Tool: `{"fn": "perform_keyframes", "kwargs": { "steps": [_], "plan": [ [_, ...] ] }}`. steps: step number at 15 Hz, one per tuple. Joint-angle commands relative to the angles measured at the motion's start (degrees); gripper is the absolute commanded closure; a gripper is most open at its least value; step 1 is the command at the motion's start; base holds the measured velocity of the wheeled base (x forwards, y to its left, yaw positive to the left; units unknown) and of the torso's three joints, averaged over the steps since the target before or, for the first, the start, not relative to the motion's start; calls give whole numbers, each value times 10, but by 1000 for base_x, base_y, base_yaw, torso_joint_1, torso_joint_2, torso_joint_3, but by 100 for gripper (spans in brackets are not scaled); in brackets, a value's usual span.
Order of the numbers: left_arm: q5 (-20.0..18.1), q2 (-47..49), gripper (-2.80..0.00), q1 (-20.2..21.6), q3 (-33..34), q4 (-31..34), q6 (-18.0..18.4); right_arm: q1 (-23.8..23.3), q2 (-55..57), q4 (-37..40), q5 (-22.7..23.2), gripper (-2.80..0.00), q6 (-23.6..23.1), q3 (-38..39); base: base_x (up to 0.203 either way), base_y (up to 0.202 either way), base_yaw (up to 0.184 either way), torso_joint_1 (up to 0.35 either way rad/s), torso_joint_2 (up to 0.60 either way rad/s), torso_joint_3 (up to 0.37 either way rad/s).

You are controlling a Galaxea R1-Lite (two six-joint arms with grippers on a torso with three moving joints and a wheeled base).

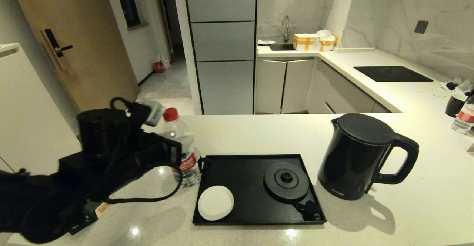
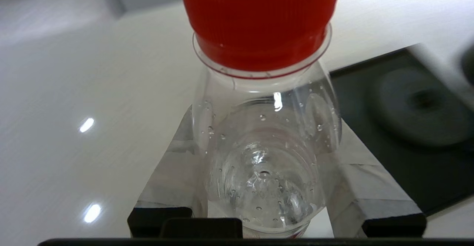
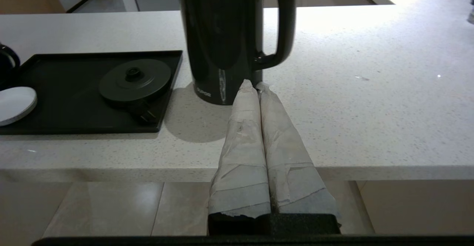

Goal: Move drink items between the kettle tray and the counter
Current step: Place it on the left

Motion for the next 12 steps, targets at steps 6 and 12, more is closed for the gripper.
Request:
{"fn": "perform_keyframes", "kwargs": {
  "steps": [6,12],
  "plan": [
    [-41,-160,0,125,192,0,40,0,1,0,0,0,0,1,0,0,0,0,0,0],
    [-48,-27,0,143,219,-88,51,0,1,0,1,0,0,1,0,0,0,0,0,0]
  ]
}}
